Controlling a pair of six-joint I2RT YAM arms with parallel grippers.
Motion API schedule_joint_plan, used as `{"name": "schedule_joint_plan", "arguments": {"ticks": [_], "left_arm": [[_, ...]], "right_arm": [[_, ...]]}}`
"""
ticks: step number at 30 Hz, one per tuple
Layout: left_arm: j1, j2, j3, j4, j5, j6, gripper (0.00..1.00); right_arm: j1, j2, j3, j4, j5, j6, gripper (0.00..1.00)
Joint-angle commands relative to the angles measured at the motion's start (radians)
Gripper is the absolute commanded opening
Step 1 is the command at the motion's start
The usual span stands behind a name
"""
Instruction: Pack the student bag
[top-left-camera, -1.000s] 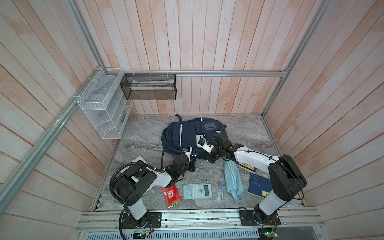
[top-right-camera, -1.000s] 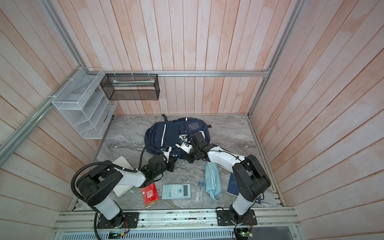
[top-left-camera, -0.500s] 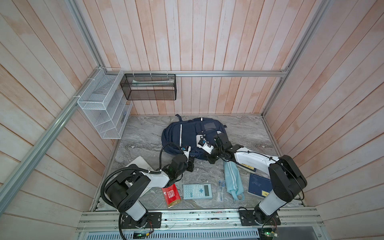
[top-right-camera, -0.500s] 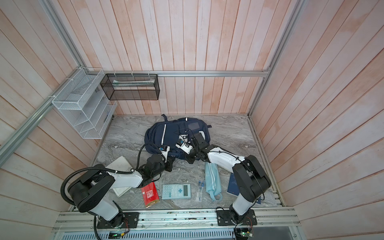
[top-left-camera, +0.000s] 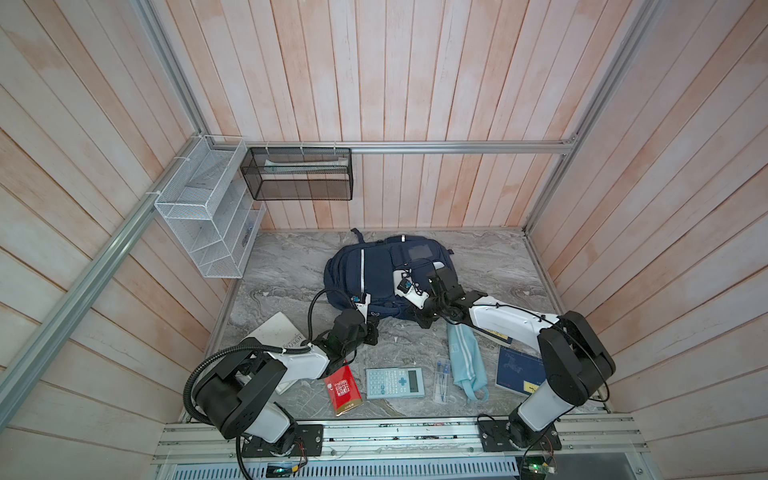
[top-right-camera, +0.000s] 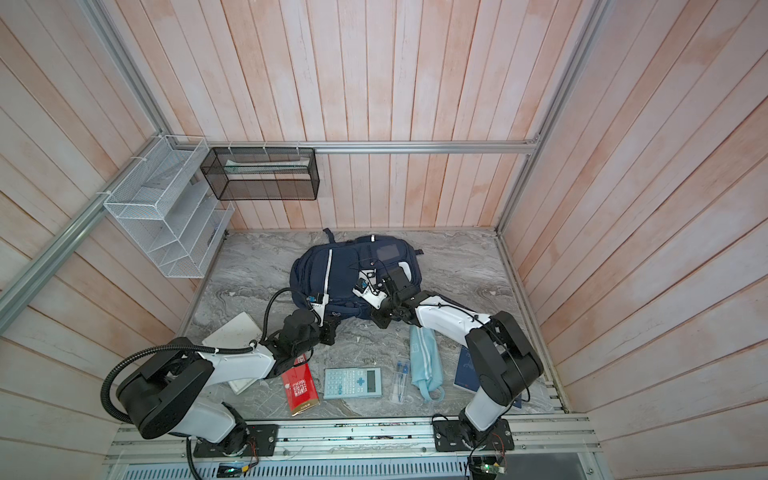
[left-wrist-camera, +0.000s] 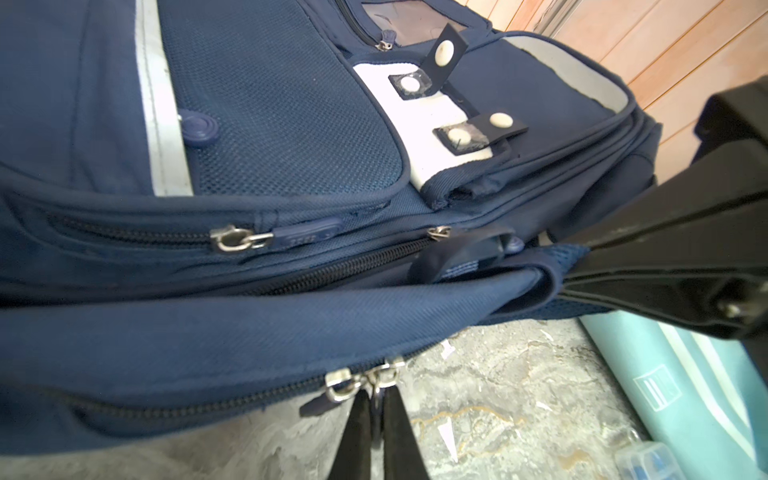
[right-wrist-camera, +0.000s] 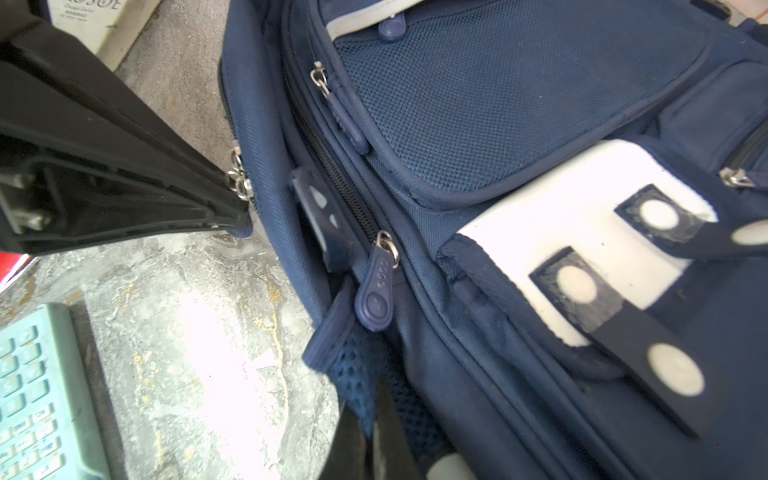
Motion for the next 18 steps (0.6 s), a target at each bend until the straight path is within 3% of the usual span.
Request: {"name": "schedule_joint_plan", "arguments": {"ticks": [1,5,10,13,15,18], "left_arm": [[-0.055,0.059,0.084,-0.035,0.029,0.040,0.06],[-0.127,0.153,0.185,-0.069,0.011,-0.001,0.03],[-0.136,0.226,0.249,-0.021,0.040,-0.034,0.04],[-0.136,0.230,0.268,-0.059,0.024,-0.031,0.14],[-0.133,0.202,0.241,-0.072,0.002,-0.031,0.31],[-0.125,0.121,0.159,-0.083,-0.024,-0.047,0.43]], "right_arm": [[0.010,-0.023,0.000,0.039,0.013,0.021,0.00],[0.033,-0.019,-0.002,0.065,0.004,0.044,0.00],[0.063,-0.001,0.000,0.075,-0.010,0.055,0.00],[0.064,0.001,-0.007,0.060,0.018,0.044,0.00],[0.052,-0.007,-0.012,0.046,0.037,0.040,0.00],[0.015,-0.030,-0.026,0.046,0.013,0.055,0.00]]}}
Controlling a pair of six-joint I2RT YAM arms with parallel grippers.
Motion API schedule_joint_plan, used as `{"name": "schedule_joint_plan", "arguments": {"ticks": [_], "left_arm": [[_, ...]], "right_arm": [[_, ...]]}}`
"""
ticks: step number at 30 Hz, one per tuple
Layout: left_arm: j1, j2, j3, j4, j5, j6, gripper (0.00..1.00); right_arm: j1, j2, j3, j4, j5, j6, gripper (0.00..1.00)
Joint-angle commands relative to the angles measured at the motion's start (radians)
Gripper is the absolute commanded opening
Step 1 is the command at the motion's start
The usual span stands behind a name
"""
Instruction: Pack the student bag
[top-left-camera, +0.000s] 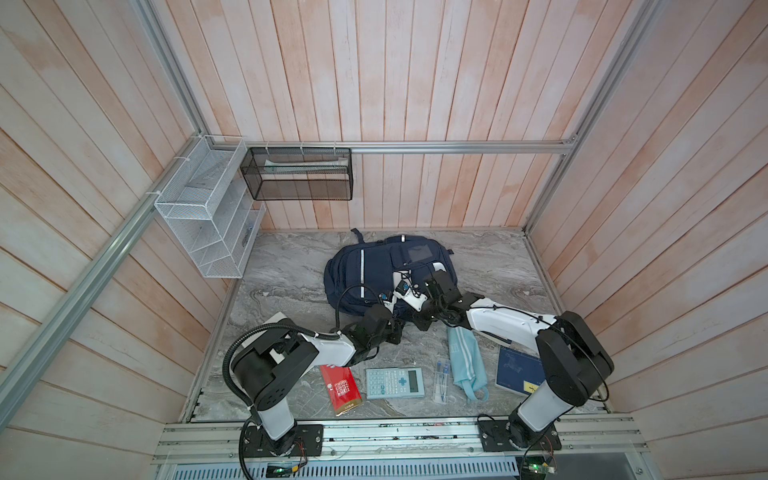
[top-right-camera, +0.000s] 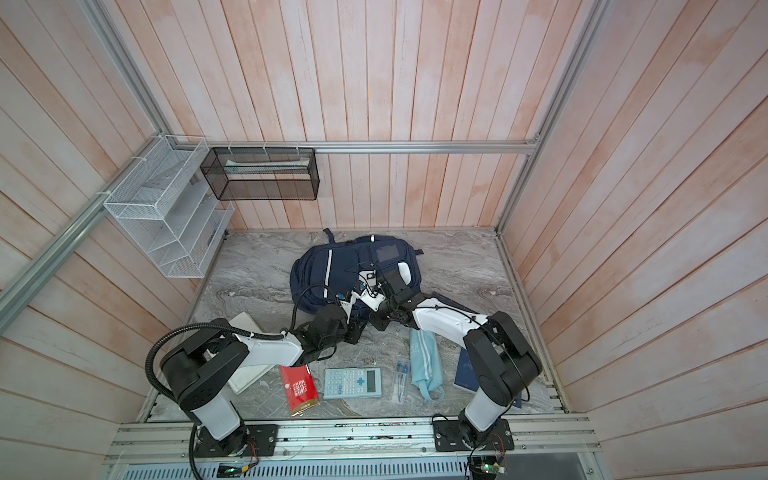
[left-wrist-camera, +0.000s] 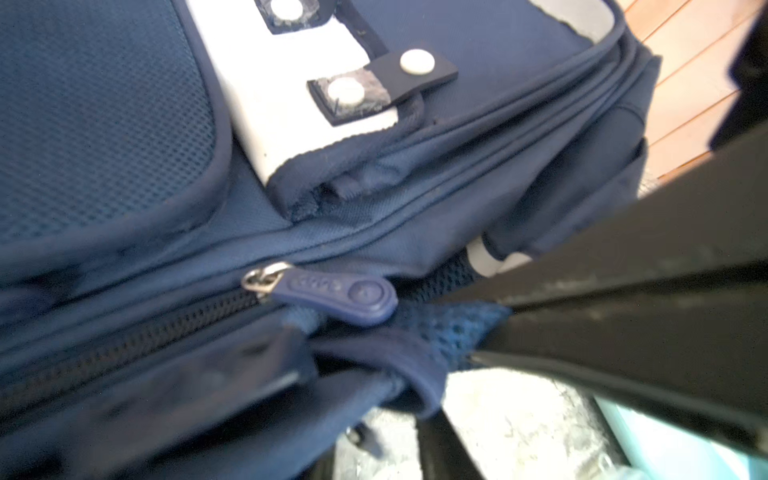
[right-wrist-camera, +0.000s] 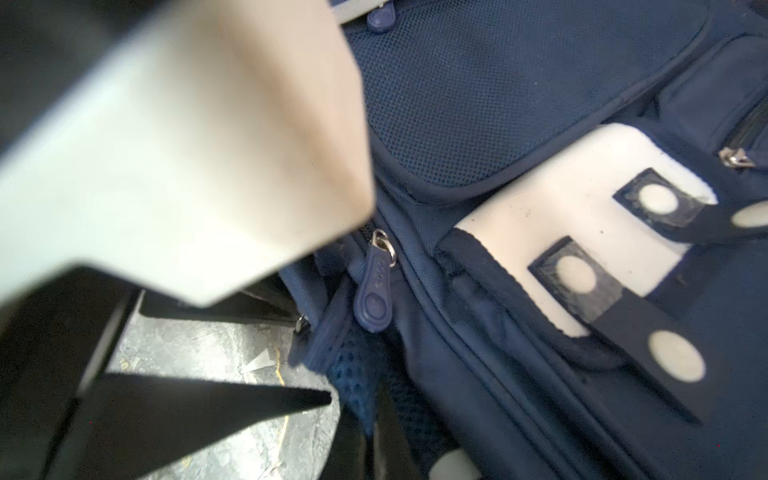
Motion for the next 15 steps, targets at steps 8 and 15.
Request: {"name": "schedule_joint_plan", "arguments": {"ticks": [8,15], "left_arm": [[0.007,-0.257,-0.223,-0.013,-0.026,-0.046,0.50],[0.021,-0.148,-0.168,0.037,-0.011,0.008,0.31]], "right_arm": [[-0.023,-0.049,-0.031,0.049,-0.069,0.006,0.00],[-0.020,-0.060,-0.026,0.036,-0.109,0.025,0.00]]}}
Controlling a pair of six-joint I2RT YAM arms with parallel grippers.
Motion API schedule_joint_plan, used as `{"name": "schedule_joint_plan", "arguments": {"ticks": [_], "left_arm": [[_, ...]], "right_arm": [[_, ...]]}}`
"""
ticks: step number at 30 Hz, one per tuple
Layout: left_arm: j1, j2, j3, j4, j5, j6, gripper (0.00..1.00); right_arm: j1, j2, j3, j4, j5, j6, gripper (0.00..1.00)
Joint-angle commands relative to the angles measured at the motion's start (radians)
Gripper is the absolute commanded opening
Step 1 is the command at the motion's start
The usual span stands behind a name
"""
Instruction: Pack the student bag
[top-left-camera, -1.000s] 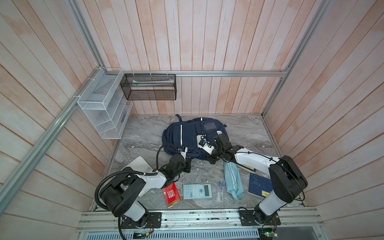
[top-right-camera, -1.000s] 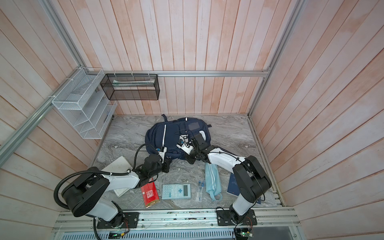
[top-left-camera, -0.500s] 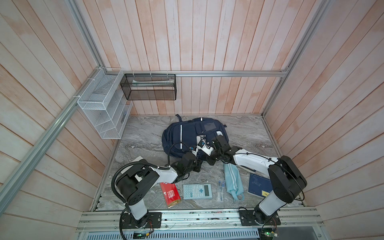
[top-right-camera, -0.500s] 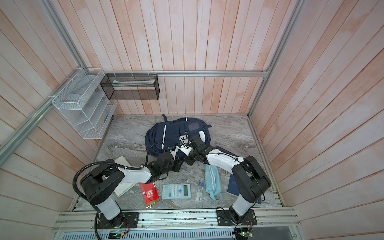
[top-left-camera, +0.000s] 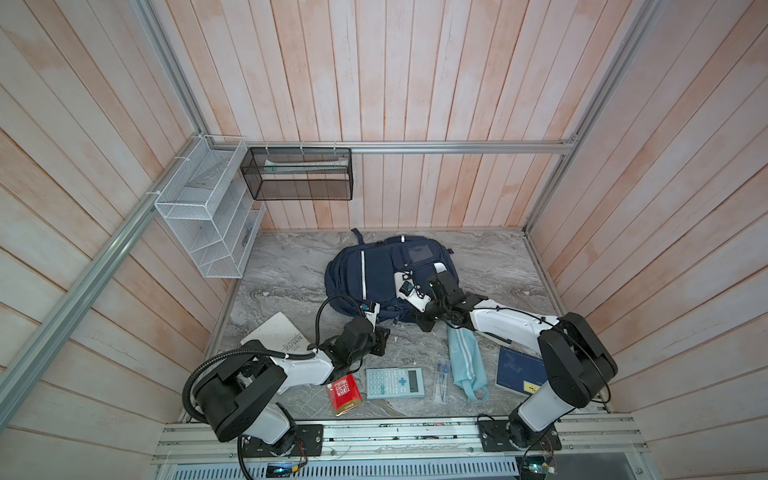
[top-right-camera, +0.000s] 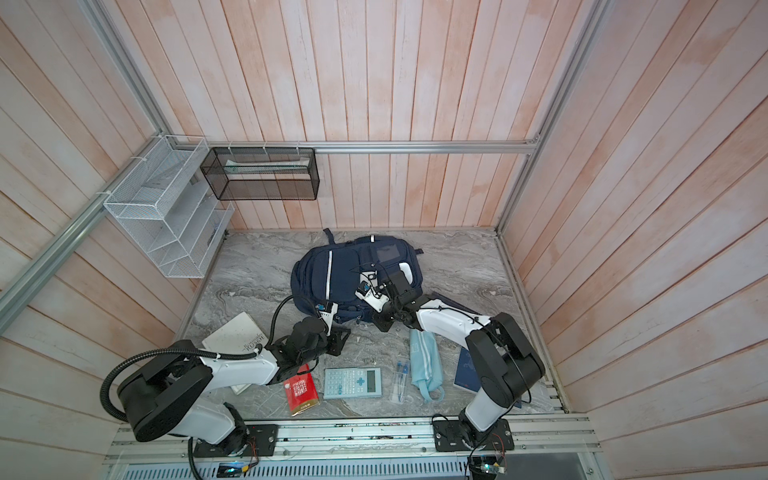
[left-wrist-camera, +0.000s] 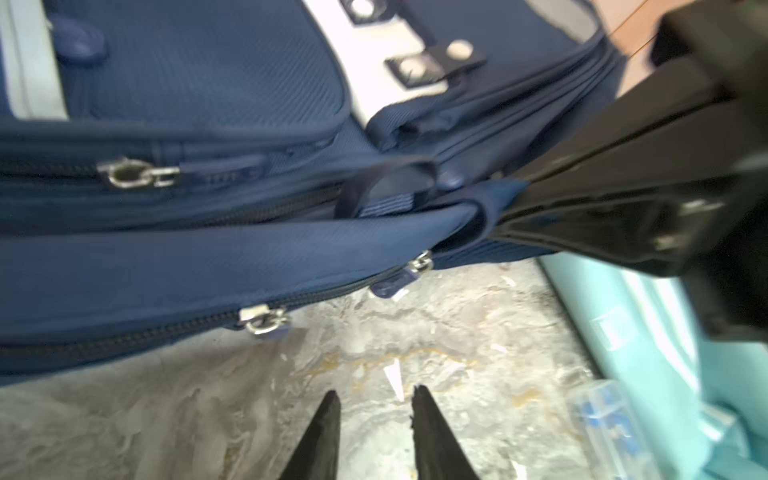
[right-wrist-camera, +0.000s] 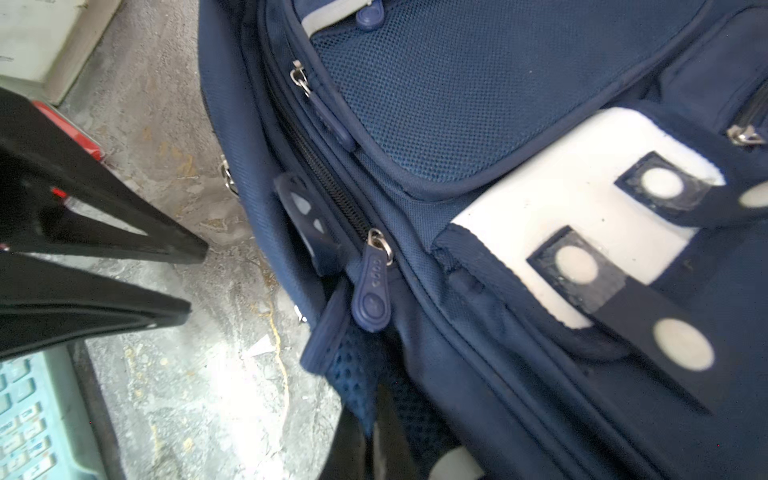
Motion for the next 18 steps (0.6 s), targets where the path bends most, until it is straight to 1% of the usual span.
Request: {"name": "schedule_joint_plan", "arguments": {"ticks": [1,3,4,5,6,9,10,11,14,16,18], "left_arm": [[0.001,0.057,0.052,0.039,-0.009,0.040,0.31],[0.002,0.082,0.075,0.063,-0.008,0.056,0.32],[0.001,0.093,0.087,0.061,-0.027,0.063,0.30],[0.003,0.100,0.099,0.048,-0.053,0.065,0.24],[0.005,0.104,0.106,0.037,-0.080,0.064,0.22],[0.014,0.086,0.085,0.024,-0.150,0.029,0.22],[0.015,0.067,0.063,0.025,-0.170,0.010,0.24],[0.023,0.041,0.034,0.029,-0.177,-0.001,0.28],[0.042,-0.063,-0.061,0.053,-0.147,-0.007,0.53],[0.047,-0.144,-0.126,0.077,-0.094,0.009,0.63],[0.048,-0.207,-0.173,0.084,-0.045,0.033,0.66]], "right_arm": [[0.004,-0.048,0.008,0.023,-0.078,0.023,0.00],[0.007,-0.056,0.008,0.021,-0.081,0.024,0.00],[0.008,-0.061,0.005,0.021,-0.084,0.021,0.00],[0.007,-0.066,0.002,0.023,-0.082,0.020,0.00],[0.007,-0.072,-0.002,0.024,-0.080,0.019,0.00],[0.007,-0.078,-0.009,0.022,-0.075,0.016,0.00],[0.007,-0.077,-0.006,0.018,-0.071,0.015,0.00],[0.008,-0.078,-0.008,0.015,-0.065,0.014,0.00],[0.008,-0.075,-0.009,0.017,-0.057,0.011,0.00],[0.006,-0.069,-0.002,0.017,-0.058,0.015,0.00],[0.007,-0.057,0.008,0.015,-0.065,0.017,0.00]]}}
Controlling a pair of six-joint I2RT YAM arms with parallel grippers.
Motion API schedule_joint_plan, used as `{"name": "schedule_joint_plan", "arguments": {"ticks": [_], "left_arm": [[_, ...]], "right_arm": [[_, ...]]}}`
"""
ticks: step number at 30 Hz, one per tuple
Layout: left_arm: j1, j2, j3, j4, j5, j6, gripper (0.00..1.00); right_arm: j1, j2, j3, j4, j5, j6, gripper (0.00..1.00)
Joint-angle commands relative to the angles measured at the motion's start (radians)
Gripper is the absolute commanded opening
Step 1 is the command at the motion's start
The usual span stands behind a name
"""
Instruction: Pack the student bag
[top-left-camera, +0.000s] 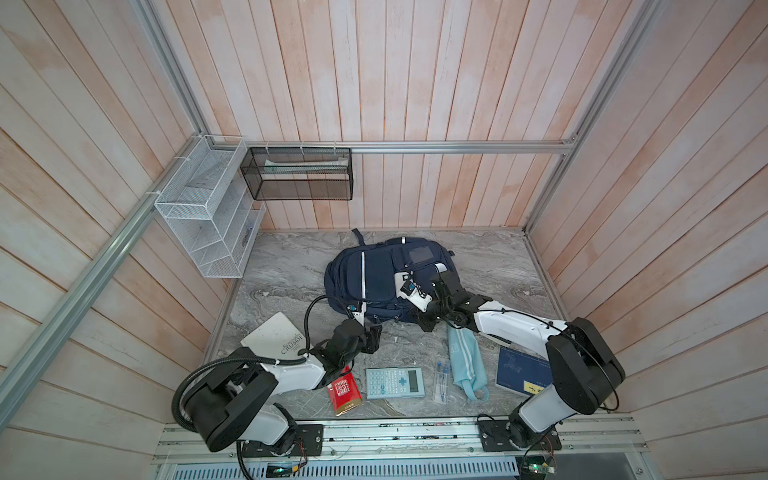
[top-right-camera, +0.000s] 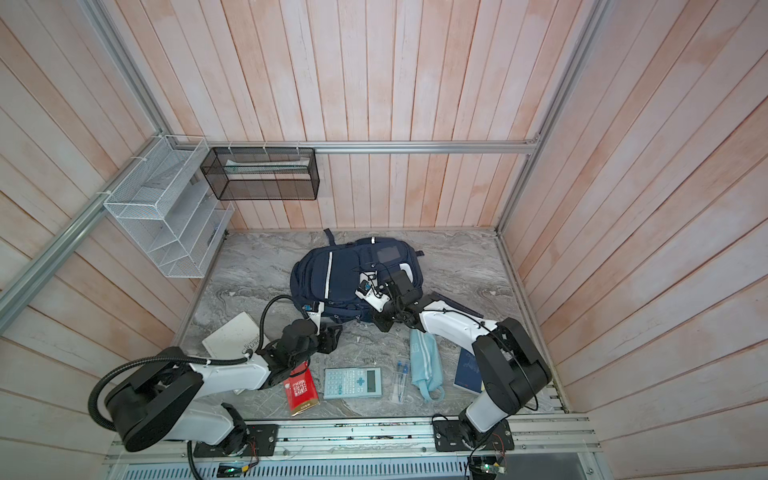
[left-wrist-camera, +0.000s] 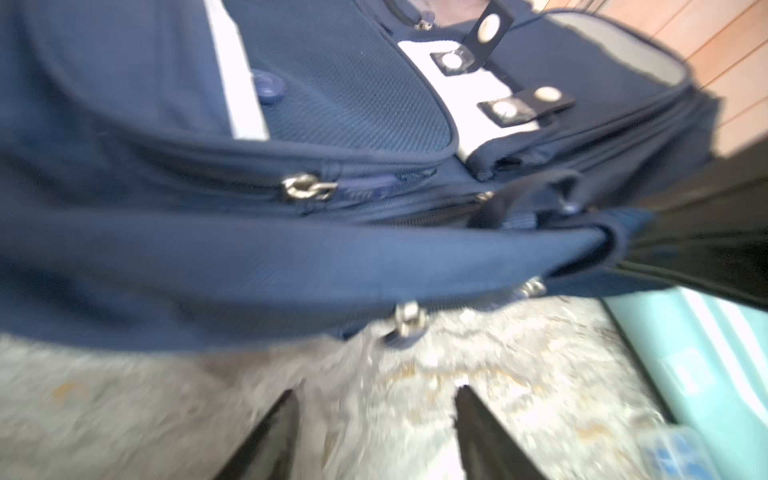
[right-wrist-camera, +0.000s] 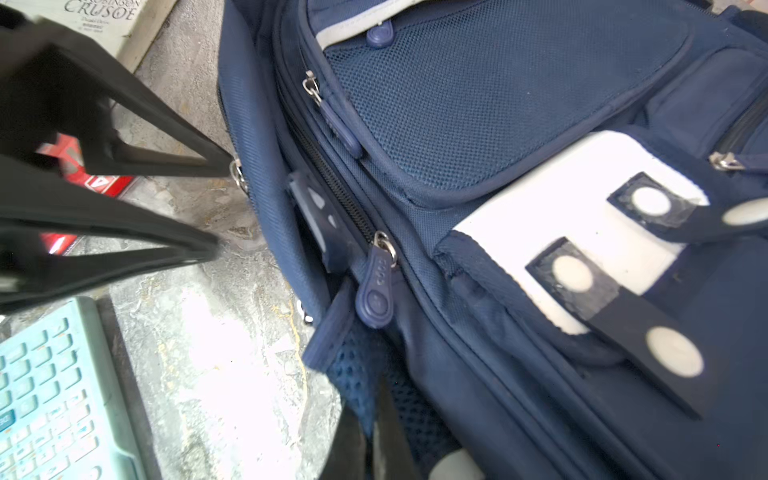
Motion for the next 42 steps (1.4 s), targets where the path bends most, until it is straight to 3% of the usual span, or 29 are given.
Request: {"name": "schedule_joint_plan", "arguments": {"ticks": [1,7,10,13,18,20,23,27,31,36,42], "left_arm": [[-0.001,-0.085,-0.070,0.044,0.062,0.034,0.67],[0.001,-0.118,-0.104,0.052,0.069,0.074,0.69],[0.001,-0.046,-0.031,0.055,0.067,0.068,0.74],[0.001,0.042,0.031,0.088,0.039,0.097,0.73],[0.003,0.207,0.145,0.108,0.043,0.156,0.59],[0.002,0.229,0.163,0.087,0.003,0.132,0.39],[0.011,0.209,0.151,0.053,-0.068,0.090,0.26],[0.052,0.135,0.109,0.017,-0.059,0.053,0.00],[0.104,0.034,0.076,-0.071,-0.038,0.042,0.00],[0.233,-0.085,0.014,-0.146,0.036,0.021,0.00],[0.256,-0.158,0.032,-0.271,0.055,0.061,0.00]], "right_arm": [[0.007,-0.006,0.026,0.024,-0.043,0.016,0.00],[0.009,0.009,0.061,0.000,-0.046,0.015,0.00],[0.015,0.003,0.062,-0.001,-0.045,0.017,0.00],[0.019,-0.004,0.052,0.006,-0.052,0.028,0.00],[0.027,0.002,0.046,-0.005,-0.060,0.027,0.00],[0.026,0.002,0.044,-0.017,-0.058,0.023,0.00],[0.026,-0.012,0.025,-0.009,-0.048,0.022,0.00],[0.028,-0.021,0.010,-0.003,-0.040,0.024,0.00],[0.027,-0.025,0.002,-0.002,-0.005,0.023,0.00],[0.009,-0.027,-0.003,-0.010,0.054,0.035,0.00],[-0.013,-0.015,0.005,-0.020,0.161,0.031,0.00]]}}
